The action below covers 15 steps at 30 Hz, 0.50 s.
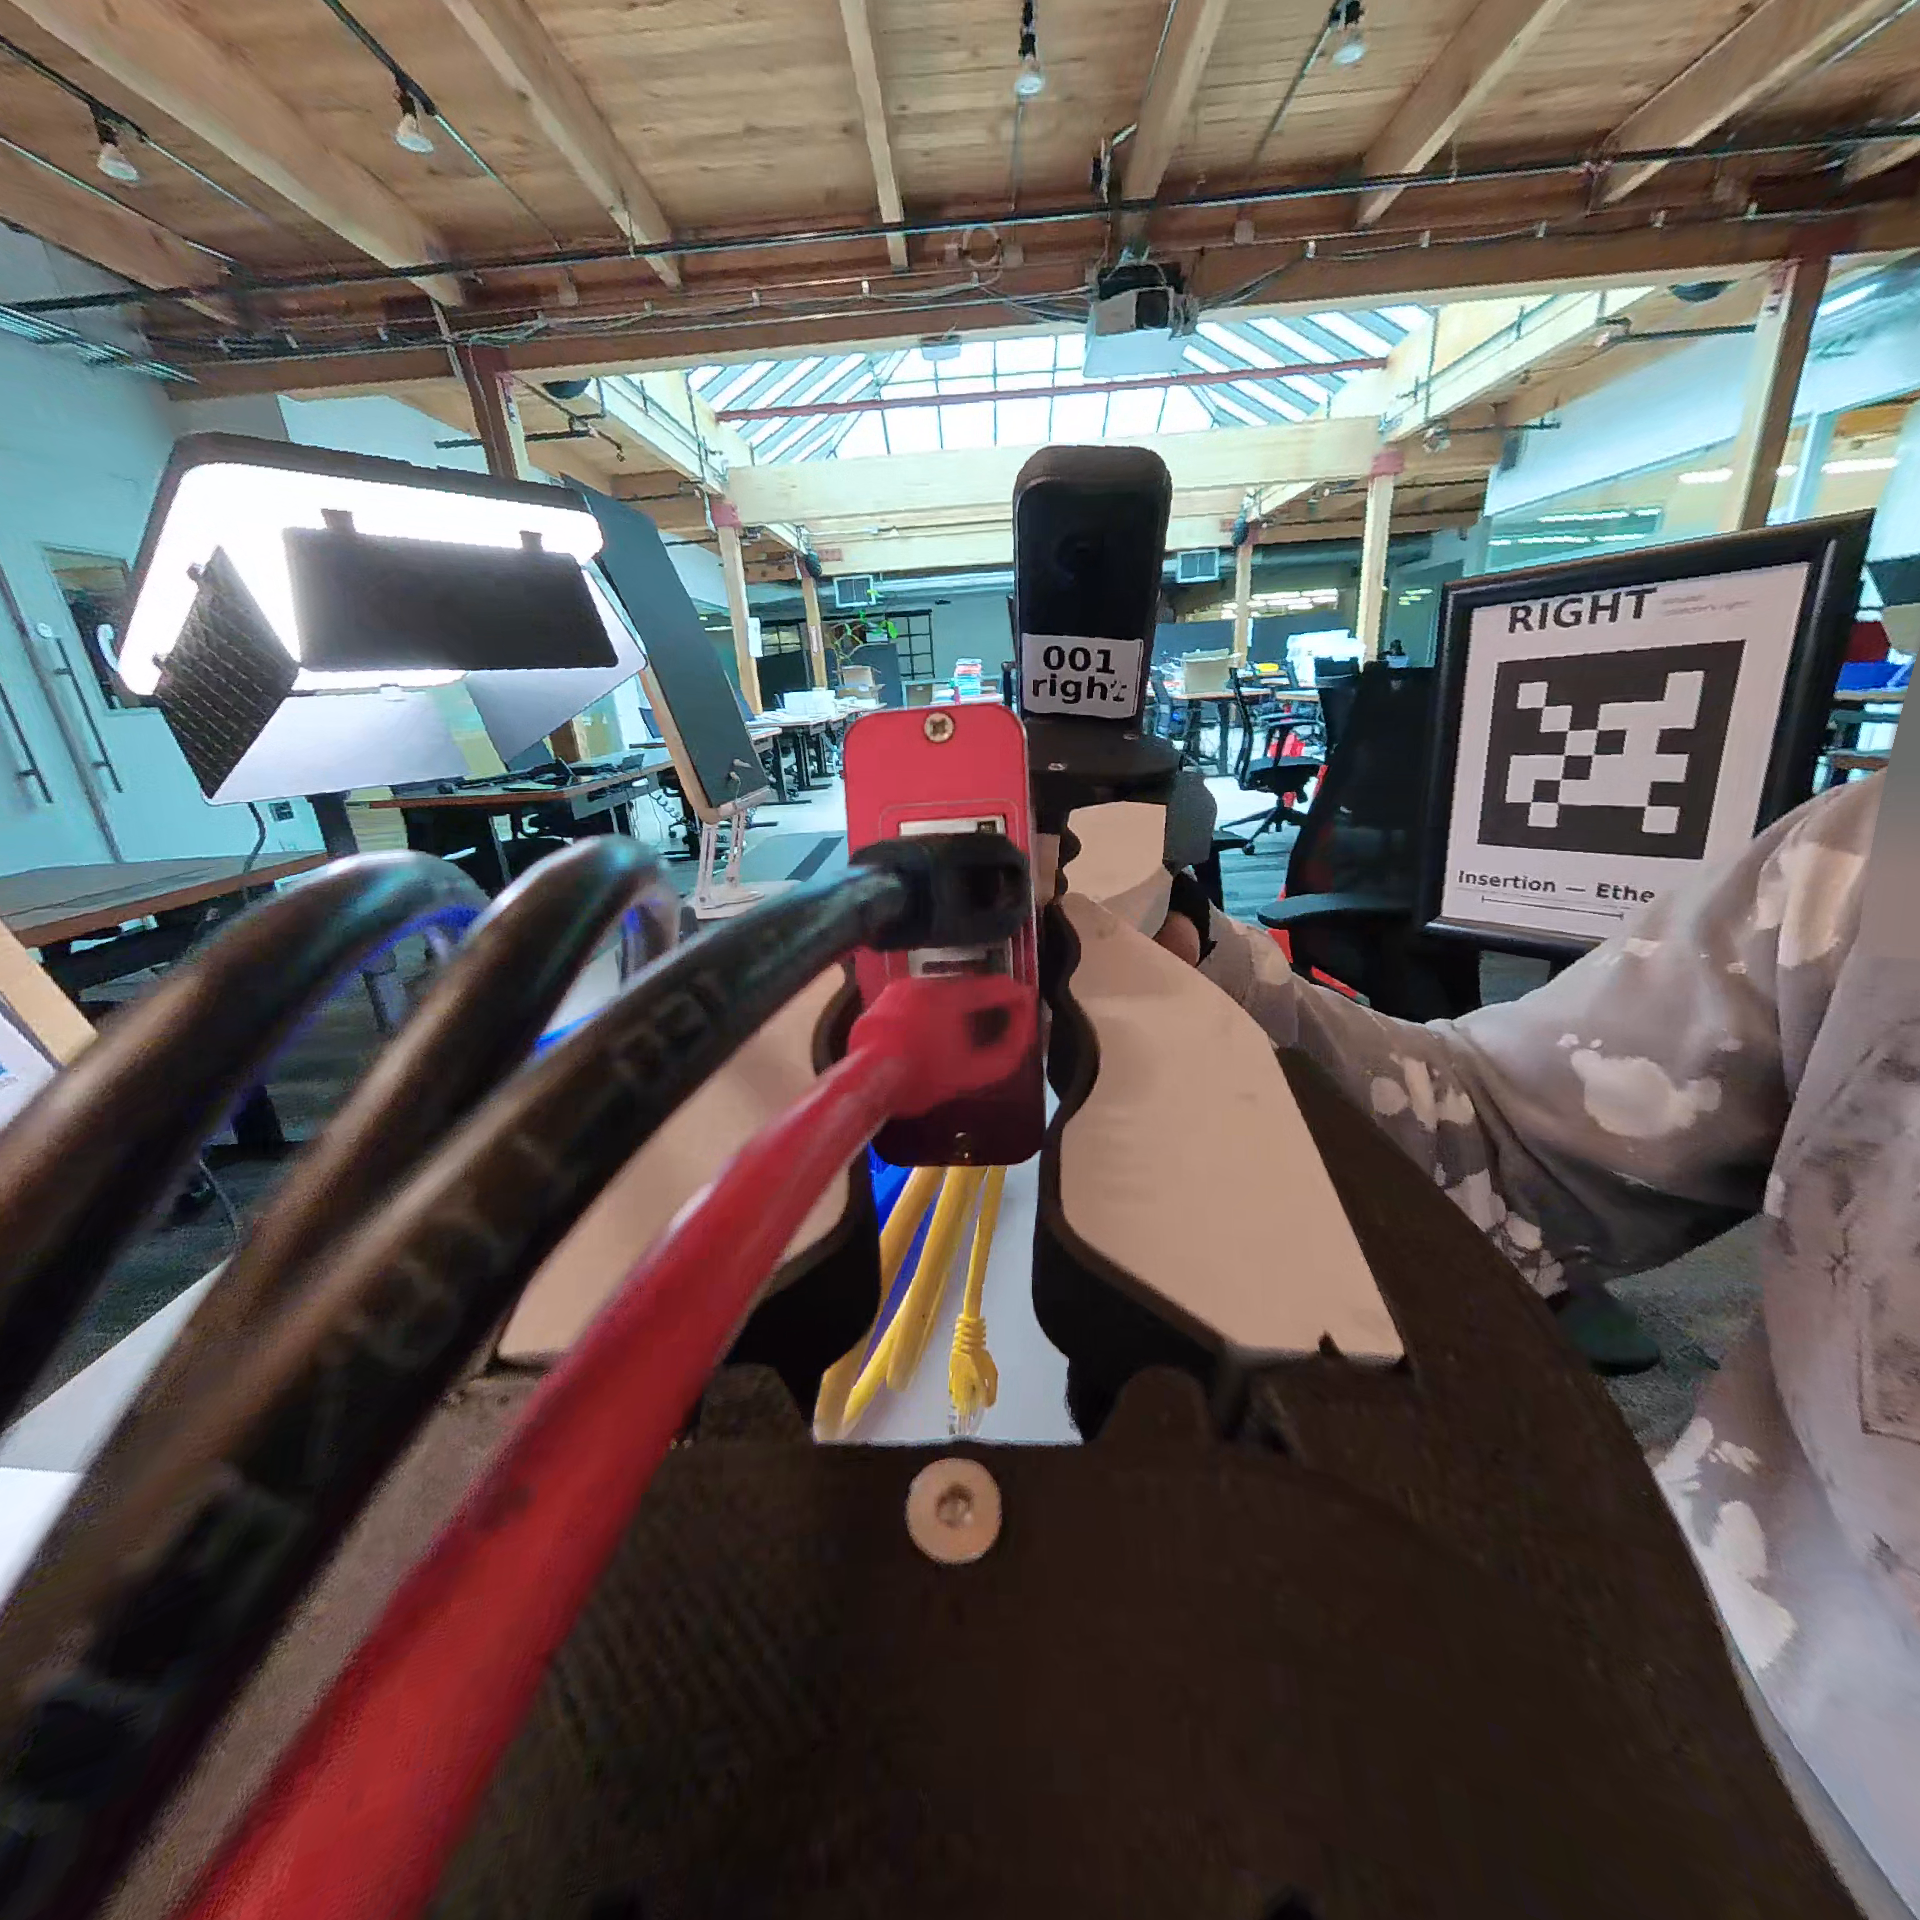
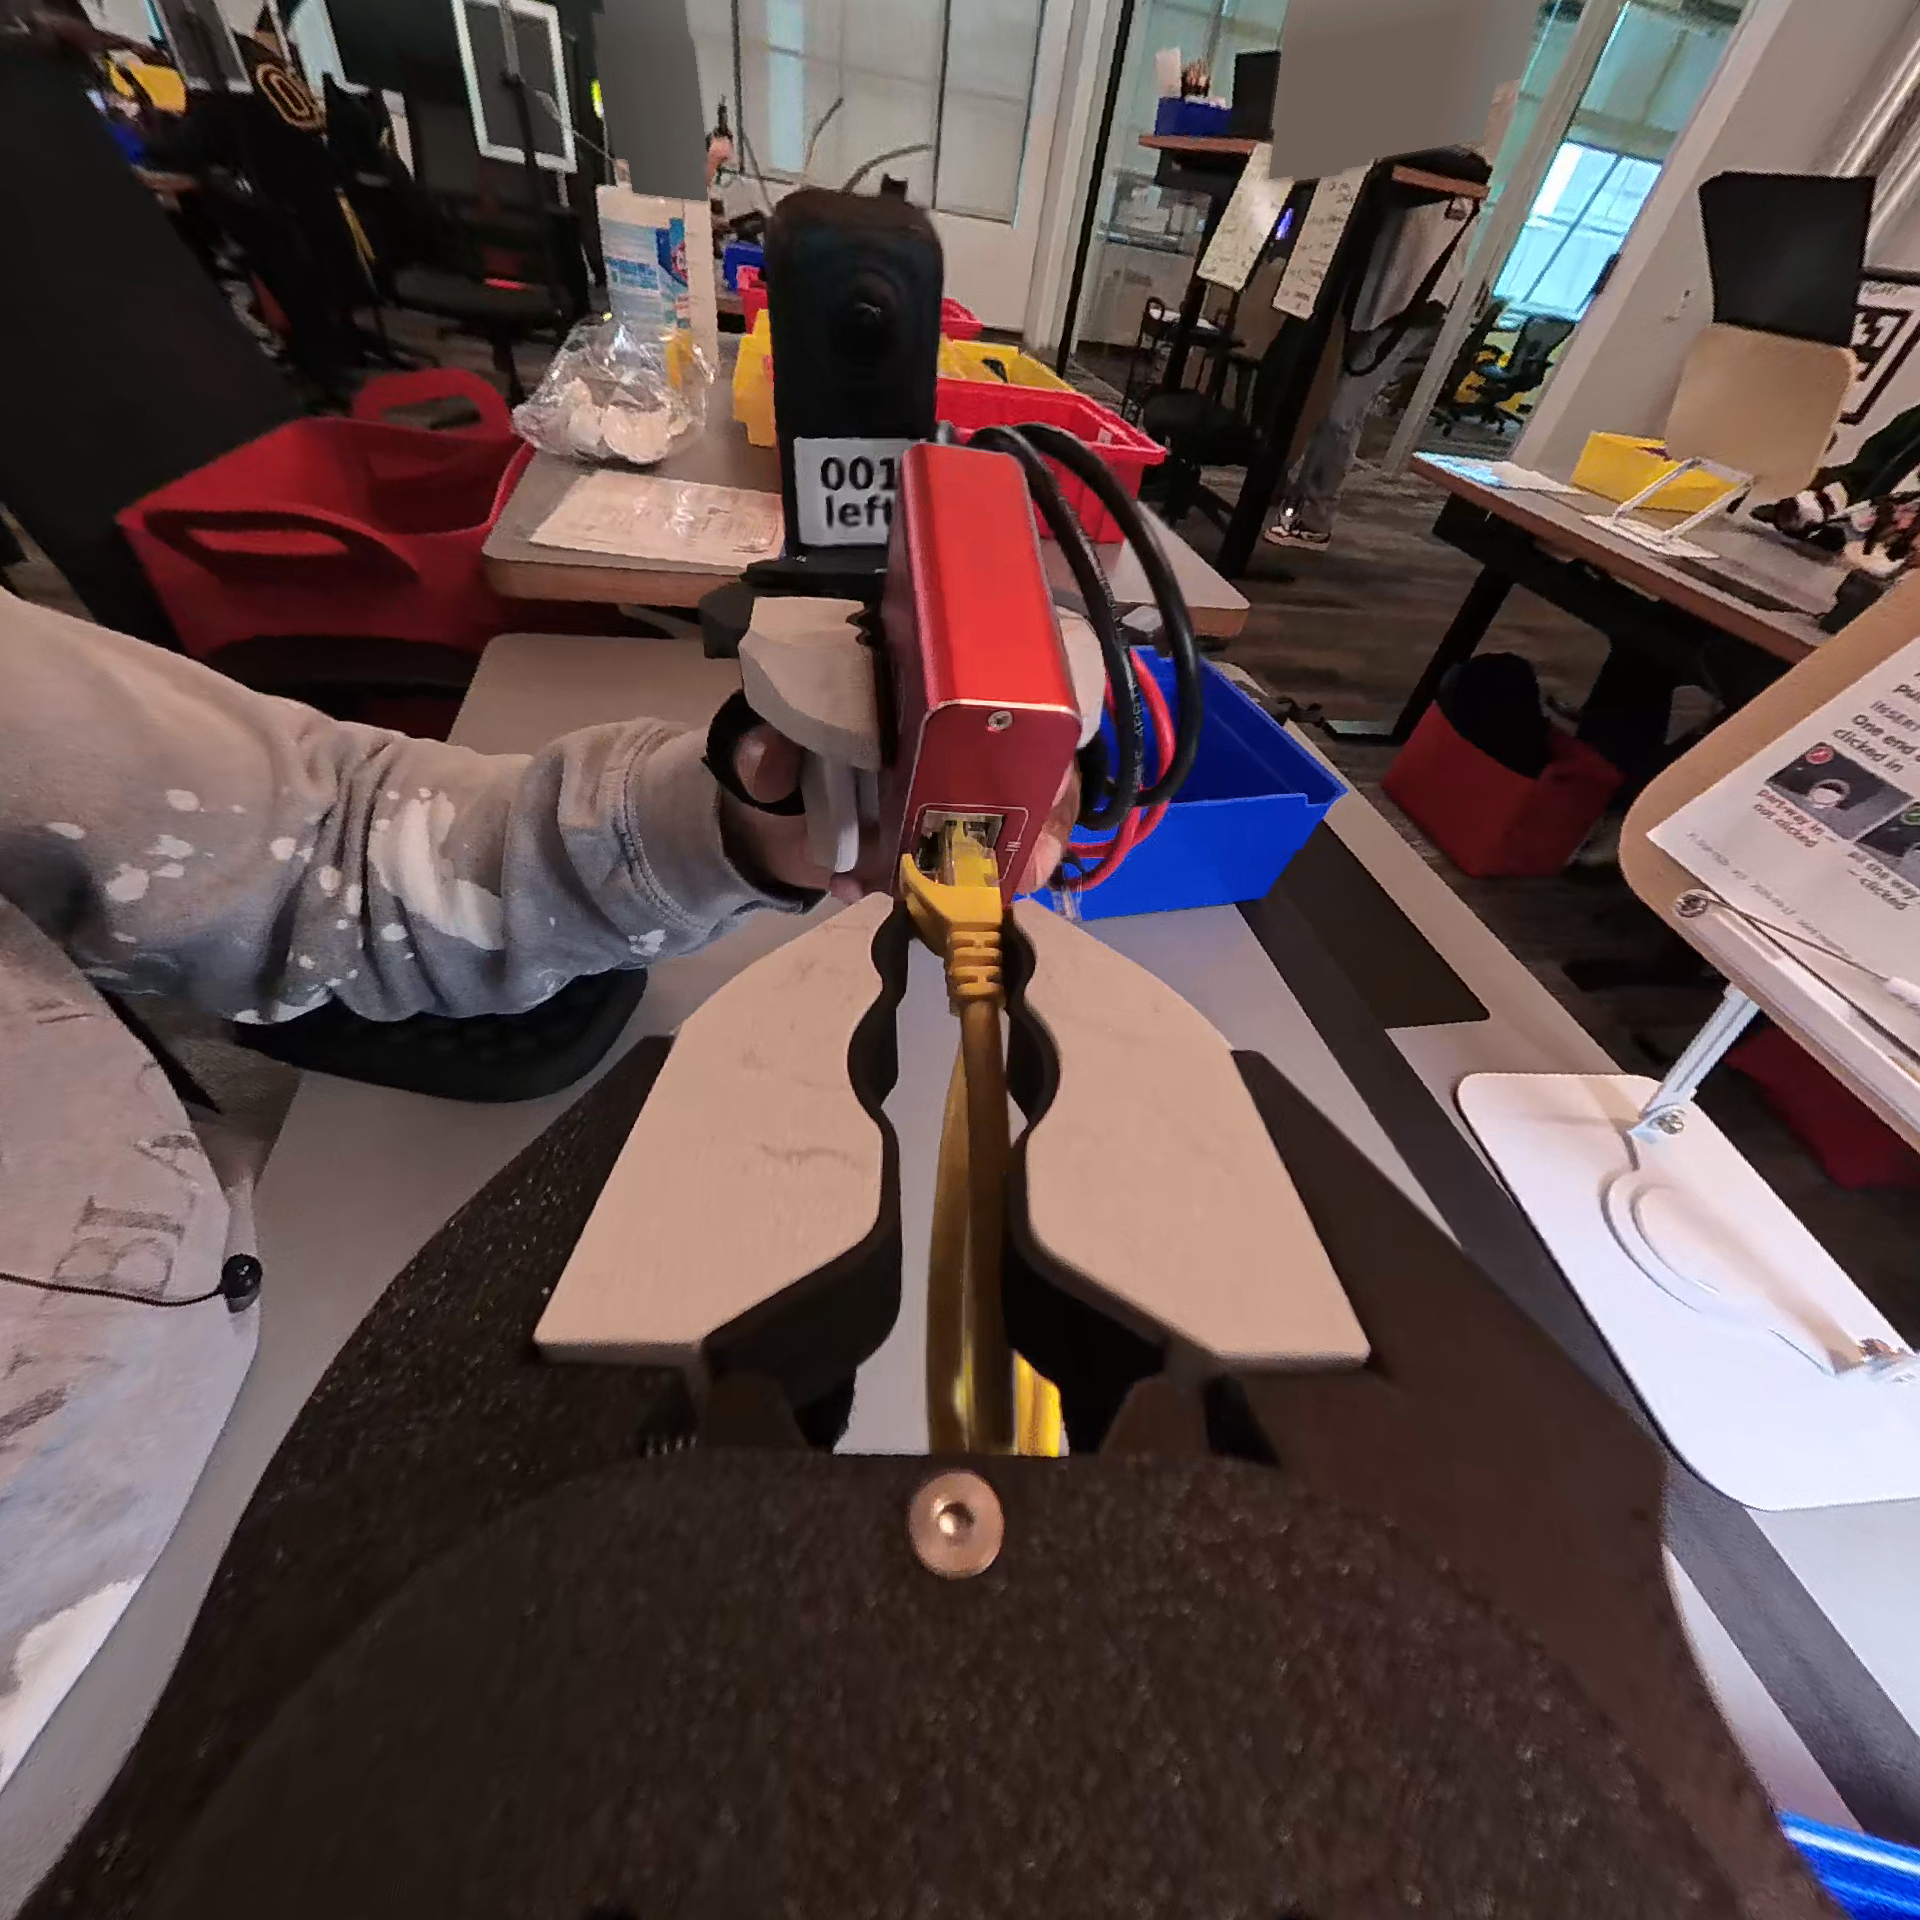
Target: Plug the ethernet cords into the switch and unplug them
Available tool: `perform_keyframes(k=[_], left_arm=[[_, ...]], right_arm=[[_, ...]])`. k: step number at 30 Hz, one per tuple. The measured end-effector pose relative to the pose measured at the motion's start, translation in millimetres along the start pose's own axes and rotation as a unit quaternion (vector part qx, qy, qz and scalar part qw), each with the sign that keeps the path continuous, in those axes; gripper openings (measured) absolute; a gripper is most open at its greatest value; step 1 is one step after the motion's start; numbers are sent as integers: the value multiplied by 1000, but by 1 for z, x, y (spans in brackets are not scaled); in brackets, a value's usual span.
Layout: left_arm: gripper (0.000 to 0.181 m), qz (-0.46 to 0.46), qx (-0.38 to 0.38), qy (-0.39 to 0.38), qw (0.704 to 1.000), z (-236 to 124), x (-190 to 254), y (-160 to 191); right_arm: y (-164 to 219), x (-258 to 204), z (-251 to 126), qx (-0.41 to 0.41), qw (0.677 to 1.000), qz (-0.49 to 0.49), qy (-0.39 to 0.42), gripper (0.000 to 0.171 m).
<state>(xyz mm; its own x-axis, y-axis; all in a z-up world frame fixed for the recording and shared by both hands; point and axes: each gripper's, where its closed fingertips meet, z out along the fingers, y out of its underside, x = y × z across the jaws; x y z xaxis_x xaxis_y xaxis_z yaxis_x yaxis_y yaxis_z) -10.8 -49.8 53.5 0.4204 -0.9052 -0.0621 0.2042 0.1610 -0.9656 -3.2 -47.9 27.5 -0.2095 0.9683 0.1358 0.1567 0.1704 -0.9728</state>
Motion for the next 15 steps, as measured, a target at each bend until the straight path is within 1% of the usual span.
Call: perform_keyframes(k=[5, 8, 10, 15], left_arm=[[30, -16, 36, -15, 999, 0, -5, -7], [29, -14, 42, -19, 999, -3, -7, -8], [29, -13, 44, -21, 999, -4, -8, -9], [29, -15, 59, -26, 998, -2, -8, -9]], right_arm=[[-10, 8, -2, 47, 999, 22, 6, 18], [-16, 12, -7, 73, 996, 41, 9, 23], [-20, 14, -10, 89, 995, 48, 10, 22], [-21, 12, -10, 92, 995, 39, 8, 17]])
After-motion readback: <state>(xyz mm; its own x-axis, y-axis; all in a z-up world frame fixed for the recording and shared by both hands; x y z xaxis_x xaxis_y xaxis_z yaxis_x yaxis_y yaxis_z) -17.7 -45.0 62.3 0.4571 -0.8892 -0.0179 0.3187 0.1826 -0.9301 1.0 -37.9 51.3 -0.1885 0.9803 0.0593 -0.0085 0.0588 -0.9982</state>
